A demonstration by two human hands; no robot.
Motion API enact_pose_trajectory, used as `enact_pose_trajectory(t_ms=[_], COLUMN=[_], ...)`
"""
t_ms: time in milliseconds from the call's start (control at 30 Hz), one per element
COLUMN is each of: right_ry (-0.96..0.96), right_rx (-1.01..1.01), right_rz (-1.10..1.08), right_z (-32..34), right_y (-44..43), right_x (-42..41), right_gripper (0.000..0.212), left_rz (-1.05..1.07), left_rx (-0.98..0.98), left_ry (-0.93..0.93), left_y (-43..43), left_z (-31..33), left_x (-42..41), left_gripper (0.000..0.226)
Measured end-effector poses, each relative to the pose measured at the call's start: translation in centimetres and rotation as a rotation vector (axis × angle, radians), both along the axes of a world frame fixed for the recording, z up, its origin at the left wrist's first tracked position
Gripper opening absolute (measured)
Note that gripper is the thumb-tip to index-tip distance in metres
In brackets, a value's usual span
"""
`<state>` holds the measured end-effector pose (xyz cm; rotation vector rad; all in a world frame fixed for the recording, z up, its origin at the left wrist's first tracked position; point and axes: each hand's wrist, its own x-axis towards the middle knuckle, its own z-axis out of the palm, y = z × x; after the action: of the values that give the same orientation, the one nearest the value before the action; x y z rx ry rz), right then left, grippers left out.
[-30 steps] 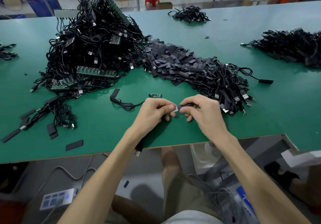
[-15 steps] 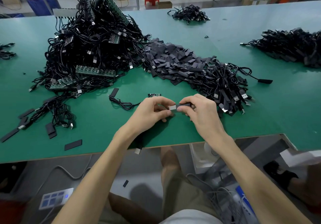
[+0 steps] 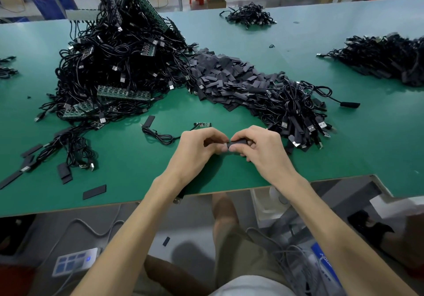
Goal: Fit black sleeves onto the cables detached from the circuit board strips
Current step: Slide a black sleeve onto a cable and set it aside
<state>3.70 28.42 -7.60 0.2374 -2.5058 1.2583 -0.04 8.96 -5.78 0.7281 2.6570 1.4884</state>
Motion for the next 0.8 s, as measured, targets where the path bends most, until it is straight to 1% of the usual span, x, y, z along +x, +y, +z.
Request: enact_pose_trajectory(t_ms=[67, 167, 233, 300, 367, 467, 533, 667, 800], right_ry=[0.001, -0.039, -0.042, -0.044, -0.063, -0.121, -0.147, -0.189, -0.207], right_rx=[0.011, -0.094, -0.113, -0.104, -0.140, -0.212, -0.248, -0.247, -0.235], right_rz=[0.011, 0.017, -0.014, -0.053, -0.074, -0.060, -0.041, -0.023, -0.016], right_z=[0.13, 0.43, 0.52, 0.63, 0.80, 0.98, 0.98, 0.70, 0.53], right_y=[0.00, 0.12, -0.03, -0.21, -0.12, 0.25, 0.37, 0.45, 0.36], right_x=[0.06, 0.21, 0.23, 0.24, 0.22, 0.11, -0.01, -0.21, -0.38], right_gripper=[0.014, 0.014, 0.012, 0.007, 0.004, 0.006, 0.007, 0.009, 0.009], left_rz=[-0.003, 0.013, 0.012, -0.014, -0.042, -0.035, -0.033, -0.053, -0.068], left_rx=[-0.004, 0.018, 0.004, -0.064, -0.143, -0.232, -0.250, -0.282, -0.316], left_ry=[0.026, 0.046, 0.055, 0.090, 0.119, 0.167, 0.214, 0.304, 0.329], left_y=[-0.06, 0.16, 0.37, 0.46, 0.40, 0.34, 0.38, 0.28, -0.03], left_z=[0.07, 0.13, 0.30, 0.52, 0.64, 0.52, 0.34, -0.07, -0.18], left_x=[0.10, 0.23, 0.16, -0.01, -0.11, -0.16, -0.06, 0.04, 0.00], left_gripper=[0.017, 0.017, 0.015, 0.014, 0.017, 0.016, 0.015, 0.019, 0.020])
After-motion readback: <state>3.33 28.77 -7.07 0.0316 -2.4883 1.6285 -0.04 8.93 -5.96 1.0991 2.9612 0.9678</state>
